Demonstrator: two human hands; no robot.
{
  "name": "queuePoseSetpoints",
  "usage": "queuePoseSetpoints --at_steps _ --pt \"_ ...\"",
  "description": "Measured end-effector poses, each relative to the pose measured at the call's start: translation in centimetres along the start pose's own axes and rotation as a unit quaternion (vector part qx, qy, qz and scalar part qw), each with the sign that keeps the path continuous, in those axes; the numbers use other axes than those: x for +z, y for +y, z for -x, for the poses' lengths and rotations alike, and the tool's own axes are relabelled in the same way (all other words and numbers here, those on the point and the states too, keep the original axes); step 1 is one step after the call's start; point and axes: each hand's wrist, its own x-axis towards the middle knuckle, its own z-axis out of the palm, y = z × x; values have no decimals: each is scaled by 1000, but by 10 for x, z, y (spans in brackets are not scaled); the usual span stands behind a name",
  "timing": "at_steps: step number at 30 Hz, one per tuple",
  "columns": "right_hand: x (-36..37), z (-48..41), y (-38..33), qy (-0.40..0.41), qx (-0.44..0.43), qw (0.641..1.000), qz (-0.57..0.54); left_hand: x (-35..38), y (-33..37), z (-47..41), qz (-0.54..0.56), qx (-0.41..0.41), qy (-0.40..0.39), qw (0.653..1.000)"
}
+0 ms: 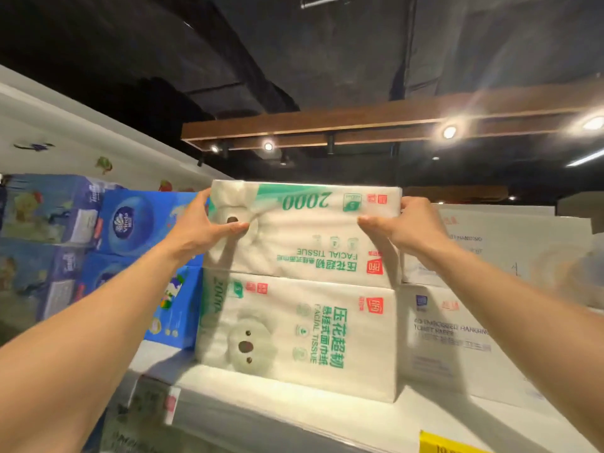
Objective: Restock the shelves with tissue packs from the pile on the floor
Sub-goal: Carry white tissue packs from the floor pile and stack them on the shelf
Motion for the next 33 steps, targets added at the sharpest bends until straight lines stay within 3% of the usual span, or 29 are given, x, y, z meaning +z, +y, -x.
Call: queuePoseSetpoints --at_steps 8,14,21,25,28,33 --pt "5 -11 8 -17 -15 995 95 9 -9 -17 -132 111 77 982" --pt "-8 30 -3 29 -37 978 204 -8 9 21 -206 182 47 960" --pt "-35 144 -34 1 -70 958 277 -17 59 116 -133 184 -104 968" --pt "-48 231 -36 -13 -32 953 300 -19 72 194 -111 218 -211 946" --pt "-75 286 -43 -55 11 929 365 -21 91 240 -111 227 -300 920" --pt "-153 368 -57 -49 78 906 414 -6 152 302 -62 267 -359 892"
